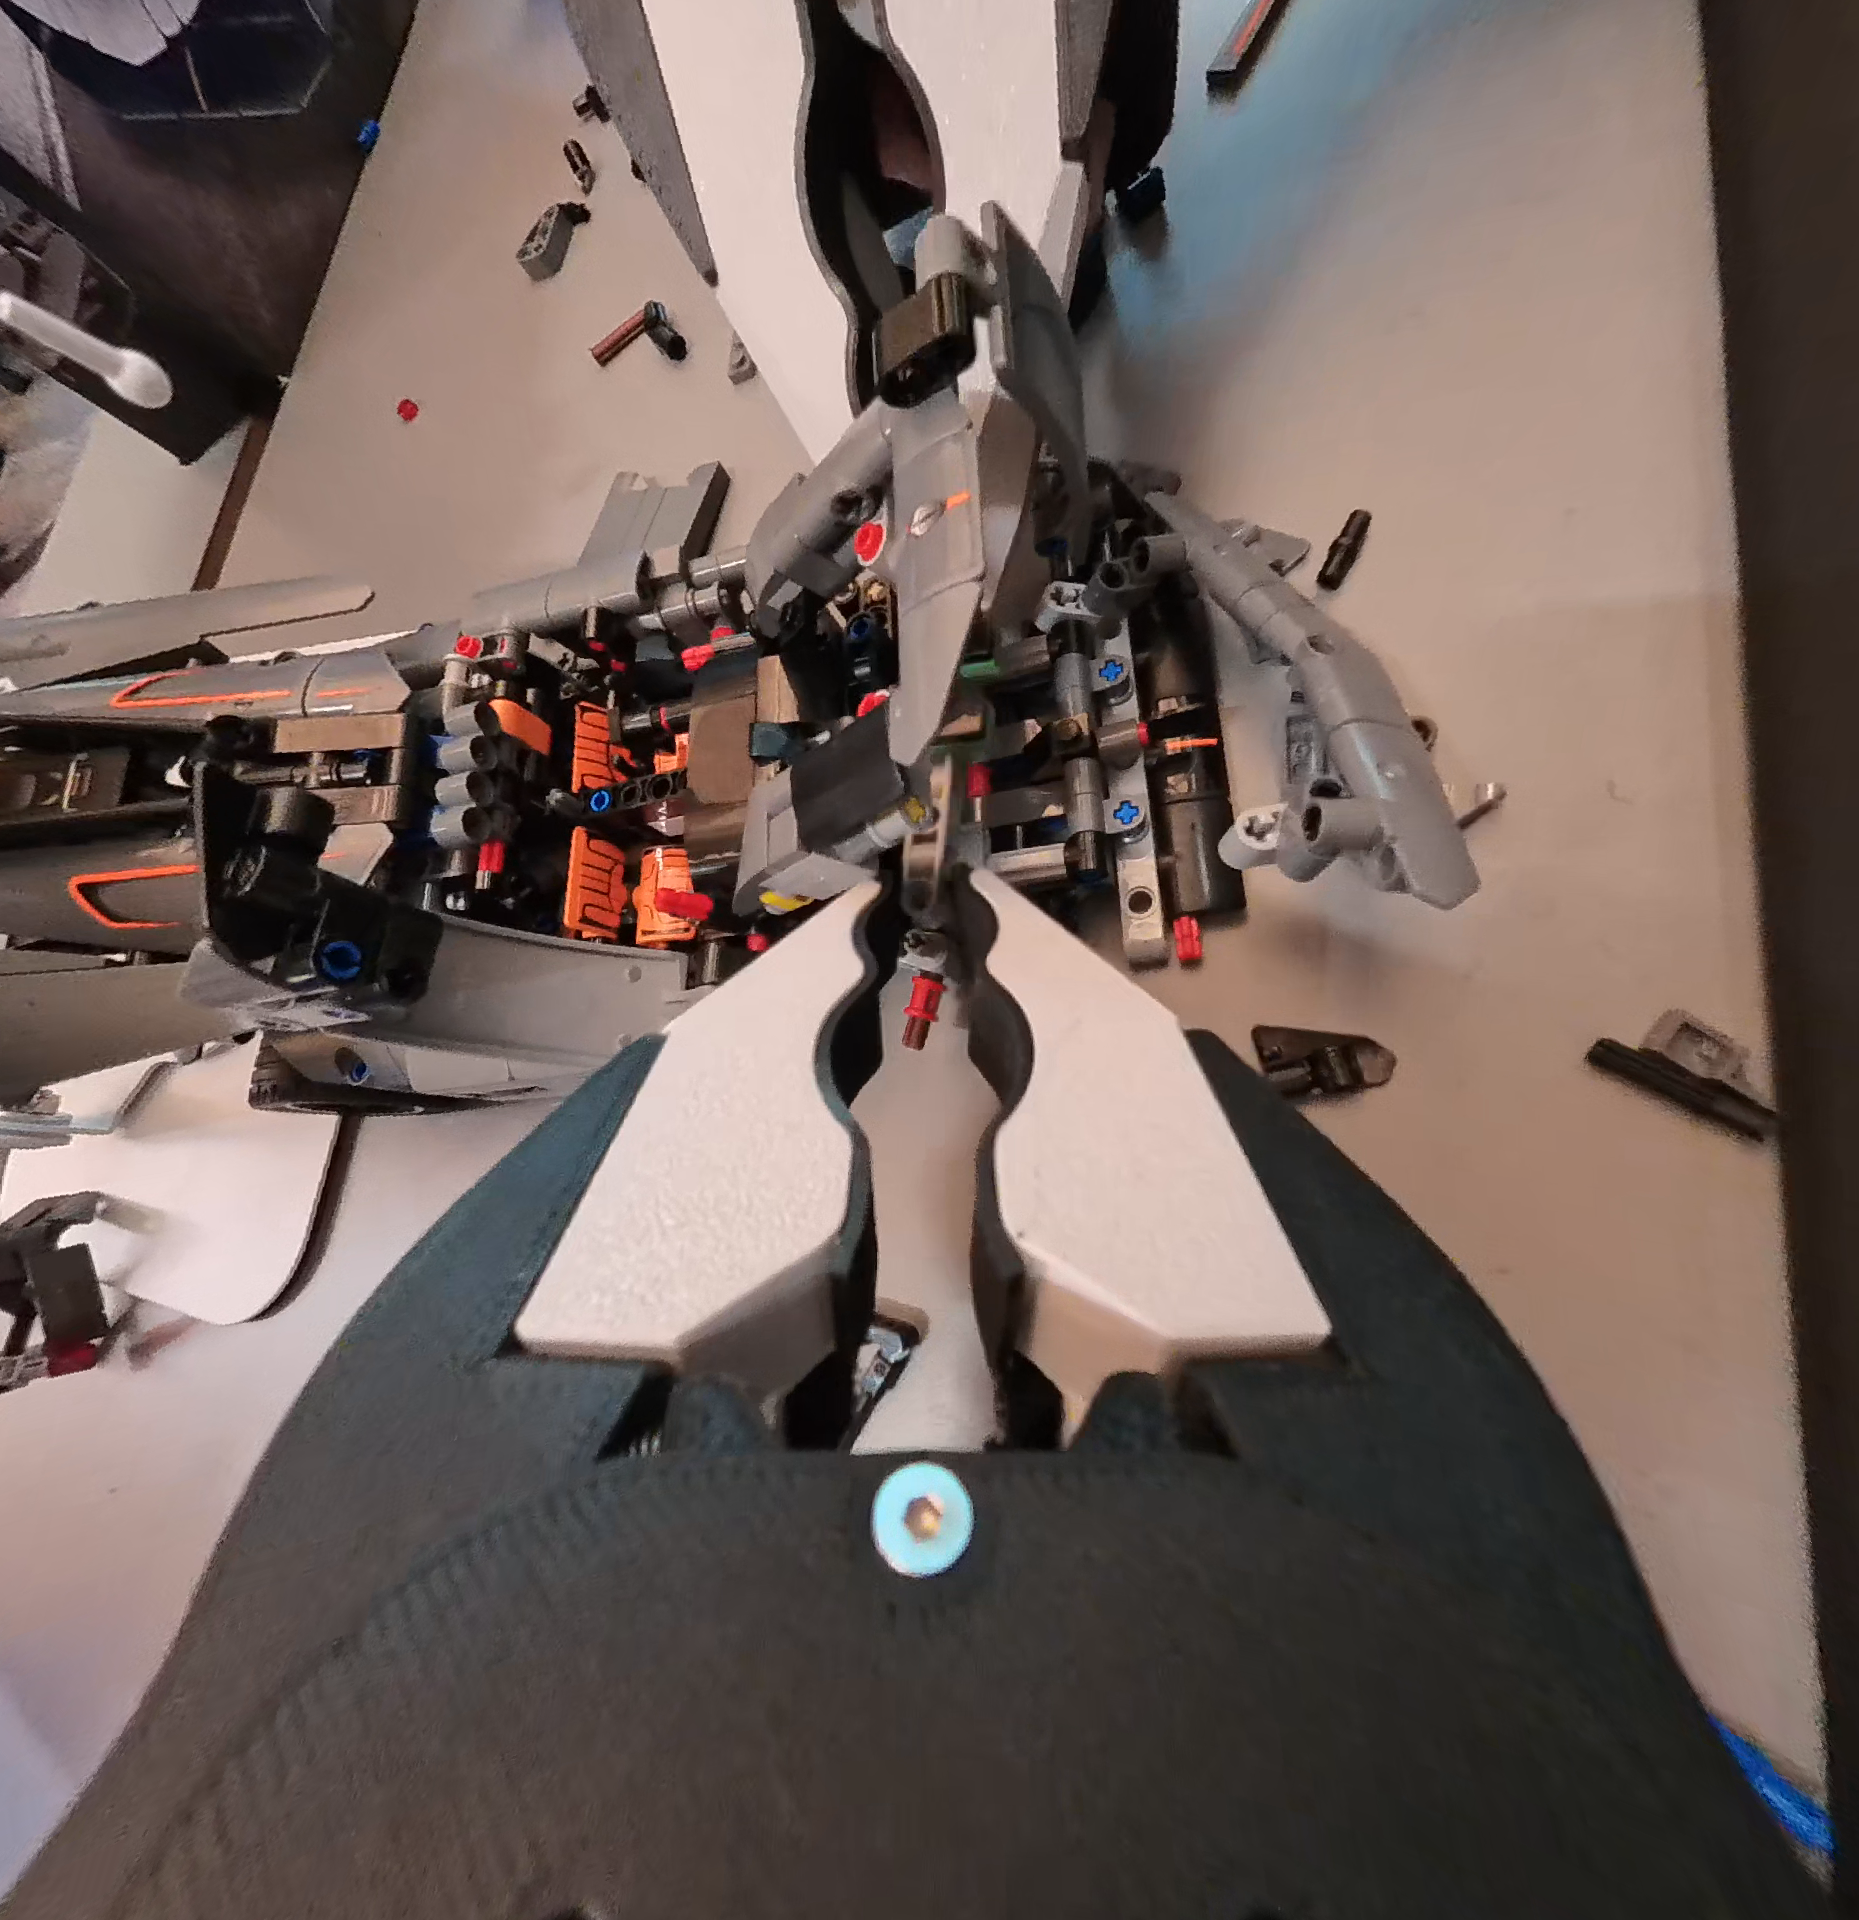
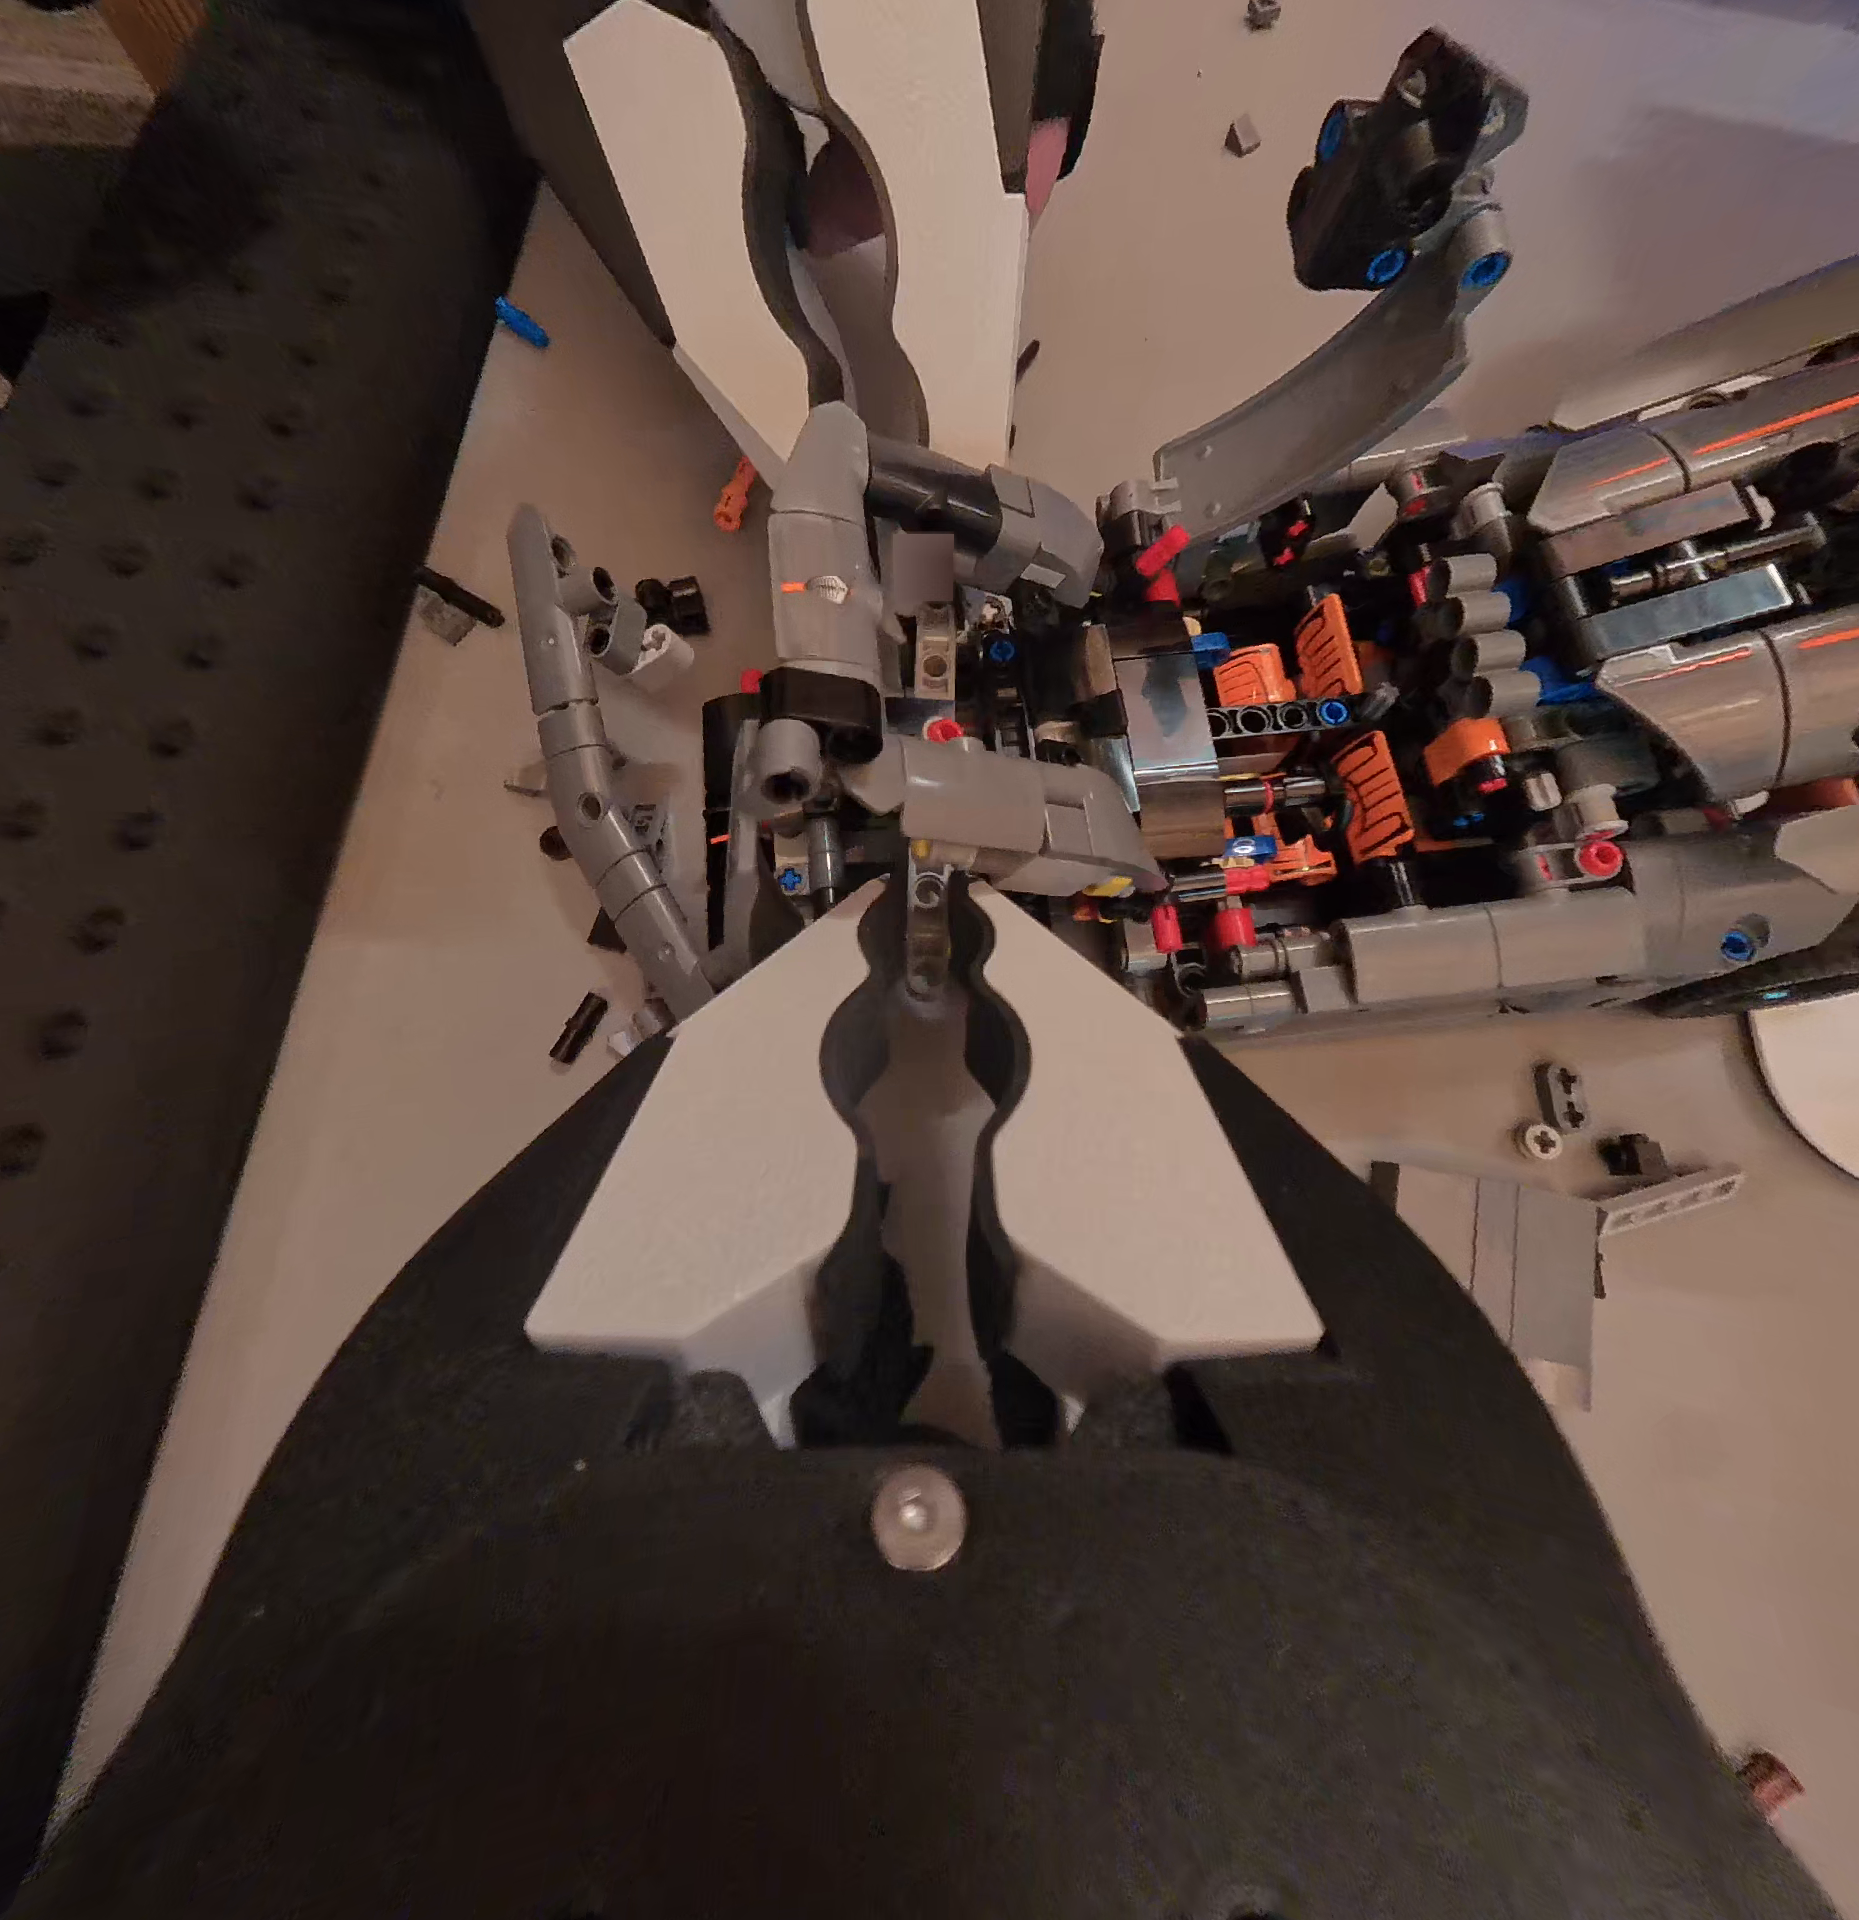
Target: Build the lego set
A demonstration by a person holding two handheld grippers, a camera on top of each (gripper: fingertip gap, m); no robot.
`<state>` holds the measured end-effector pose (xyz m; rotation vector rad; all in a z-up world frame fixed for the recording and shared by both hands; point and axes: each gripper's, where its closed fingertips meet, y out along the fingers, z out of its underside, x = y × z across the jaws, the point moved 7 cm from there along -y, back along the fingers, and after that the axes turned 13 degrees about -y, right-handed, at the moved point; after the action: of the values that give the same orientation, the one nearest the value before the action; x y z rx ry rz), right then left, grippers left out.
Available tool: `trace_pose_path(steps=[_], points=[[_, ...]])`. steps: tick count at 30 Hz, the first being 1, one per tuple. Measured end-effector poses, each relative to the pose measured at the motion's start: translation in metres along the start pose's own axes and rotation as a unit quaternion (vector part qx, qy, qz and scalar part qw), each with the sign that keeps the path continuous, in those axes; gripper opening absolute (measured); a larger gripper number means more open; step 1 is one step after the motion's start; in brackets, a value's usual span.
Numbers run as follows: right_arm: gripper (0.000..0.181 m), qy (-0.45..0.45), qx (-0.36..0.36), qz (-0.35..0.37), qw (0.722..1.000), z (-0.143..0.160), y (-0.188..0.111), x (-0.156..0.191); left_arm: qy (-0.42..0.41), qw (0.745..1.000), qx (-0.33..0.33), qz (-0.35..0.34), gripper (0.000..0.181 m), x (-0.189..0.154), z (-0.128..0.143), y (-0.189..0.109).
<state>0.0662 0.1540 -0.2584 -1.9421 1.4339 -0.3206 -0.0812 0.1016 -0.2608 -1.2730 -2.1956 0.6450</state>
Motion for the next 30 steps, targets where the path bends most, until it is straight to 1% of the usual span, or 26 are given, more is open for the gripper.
trace_pose_path(steps=[4,7,10,12,16,18,22,27,30], points=[[0.006,0.01,-0.001,0.002,1.0,-0.001,-0.001,-0.003,-0.003,1.0,0.001,-0.002,0.005,0.001,0.001,0.0],[0.012,0.013,0.006,0.008,1.0,0.0,-0.004,-0.005,0.002,1.0,0.001,-0.009,0.005,0.002,0.0,-0.002],[0.009,0.012,0.017,0.015,1.0,0.001,-0.005,-0.007,0.006,1.0,0.007,-0.015,0.005,0.003,0.001,-0.001],[0.01,0.016,0.026,0.017,0.999,0.004,-0.005,-0.009,0.01,1.0,0.01,-0.02,0.005,0.003,0.001,-0.001],[0.005,0.014,0.016,0.028,0.999,0.0,-0.01,-0.012,0.009,1.0,0.013,-0.018,0.005,0.004,0.002,-0.002],[0.005,0.011,0.027,0.031,0.999,0.002,-0.009,-0.012,0.008,1.0,0.015,-0.015,0.005,0.004,0.002,-0.002],[0.004,0.012,0.029,0.035,0.999,0.004,-0.007,-0.015,0.013,1.0,0.019,-0.02,0.005,0.005,0.002,-0.002],[0.004,0.013,0.029,0.037,0.999,0.002,-0.006,-0.015,0.014,1.0,0.026,-0.001,0.007,0.003,0.003,-0.004],[0.004,0.015,0.029,0.035,0.999,0.003,-0.004,-0.014,0.051,0.998,0.023,-0.001,0.008,0.0,0.0,-0.013]])
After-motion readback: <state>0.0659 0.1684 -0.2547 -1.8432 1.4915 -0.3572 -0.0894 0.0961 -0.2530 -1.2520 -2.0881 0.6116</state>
